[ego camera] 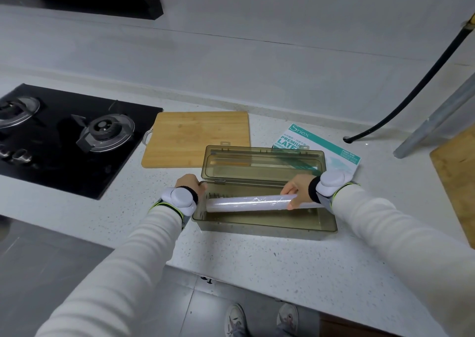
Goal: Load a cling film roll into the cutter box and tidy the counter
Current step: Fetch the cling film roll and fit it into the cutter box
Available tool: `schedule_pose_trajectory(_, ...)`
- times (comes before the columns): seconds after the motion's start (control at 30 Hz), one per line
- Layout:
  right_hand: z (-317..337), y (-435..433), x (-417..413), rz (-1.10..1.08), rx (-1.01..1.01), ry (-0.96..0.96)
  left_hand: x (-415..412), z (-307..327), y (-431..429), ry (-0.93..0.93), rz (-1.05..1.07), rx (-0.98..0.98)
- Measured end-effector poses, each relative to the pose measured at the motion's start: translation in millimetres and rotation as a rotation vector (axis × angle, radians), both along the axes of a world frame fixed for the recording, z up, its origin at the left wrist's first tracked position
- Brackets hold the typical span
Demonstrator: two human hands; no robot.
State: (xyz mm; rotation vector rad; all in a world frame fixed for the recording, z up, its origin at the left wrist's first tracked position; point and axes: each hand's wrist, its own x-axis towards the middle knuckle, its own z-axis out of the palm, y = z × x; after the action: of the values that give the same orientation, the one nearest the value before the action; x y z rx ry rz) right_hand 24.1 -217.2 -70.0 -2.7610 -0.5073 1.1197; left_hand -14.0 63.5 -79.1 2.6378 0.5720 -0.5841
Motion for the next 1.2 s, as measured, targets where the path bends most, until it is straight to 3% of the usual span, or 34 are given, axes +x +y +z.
schedule_pose_trajectory(1.2, -49.4, 18.7, -15.5, 0.012, -0.120, 0.014, -1.5, -4.2, -2.4, -0.032, 0.040, -0.015)
